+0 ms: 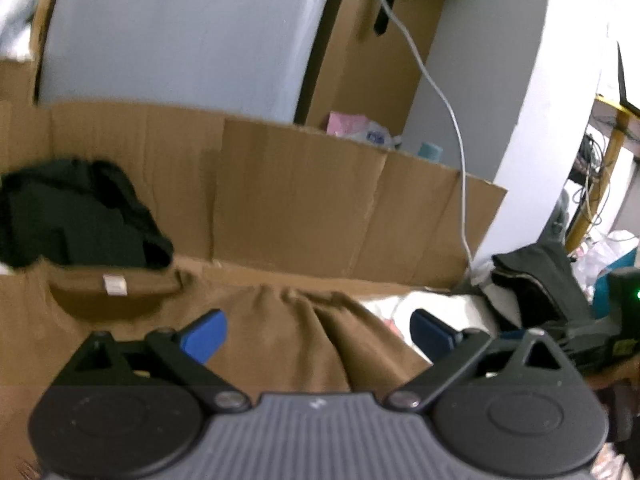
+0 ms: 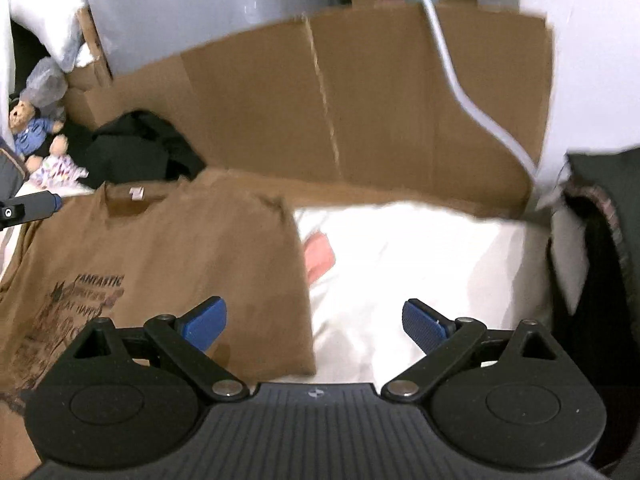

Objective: Fold clothes
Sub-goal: 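Move both open grippers over the T-shirt's sleeve and side edge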

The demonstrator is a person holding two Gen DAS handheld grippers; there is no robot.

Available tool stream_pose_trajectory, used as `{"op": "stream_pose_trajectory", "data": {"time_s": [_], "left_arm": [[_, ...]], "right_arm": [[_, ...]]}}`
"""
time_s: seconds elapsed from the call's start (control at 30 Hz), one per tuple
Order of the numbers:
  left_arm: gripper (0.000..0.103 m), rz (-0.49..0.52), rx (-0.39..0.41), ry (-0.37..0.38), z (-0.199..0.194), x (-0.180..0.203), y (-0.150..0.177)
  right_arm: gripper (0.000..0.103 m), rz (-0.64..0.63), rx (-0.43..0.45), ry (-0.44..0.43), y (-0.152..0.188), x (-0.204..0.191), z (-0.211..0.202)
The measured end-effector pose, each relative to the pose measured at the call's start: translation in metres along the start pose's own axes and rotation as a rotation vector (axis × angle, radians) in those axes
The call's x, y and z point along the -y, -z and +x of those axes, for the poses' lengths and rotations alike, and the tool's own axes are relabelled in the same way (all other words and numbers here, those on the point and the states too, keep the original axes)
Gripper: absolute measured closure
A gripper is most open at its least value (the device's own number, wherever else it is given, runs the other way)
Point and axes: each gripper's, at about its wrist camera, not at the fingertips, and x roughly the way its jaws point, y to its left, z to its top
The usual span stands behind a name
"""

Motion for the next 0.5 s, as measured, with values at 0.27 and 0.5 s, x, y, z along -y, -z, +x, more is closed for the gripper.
{"op": "stream_pose_trajectory", "data": {"time_s": [0.27,0.5], "left_arm": [[0.016,0.029,-0.071,0.018,0.007,-0.011,0.015],[0.031,-0.007,-0.144,0.083,0.017,-0.023,0.023]], "right_arm": [[0.028,0.066,-0.120,-0.087,0.009,0.006,0.031],[0.069,0.092,-0.195,-0.126,0.008,0.010,0.057]]}}
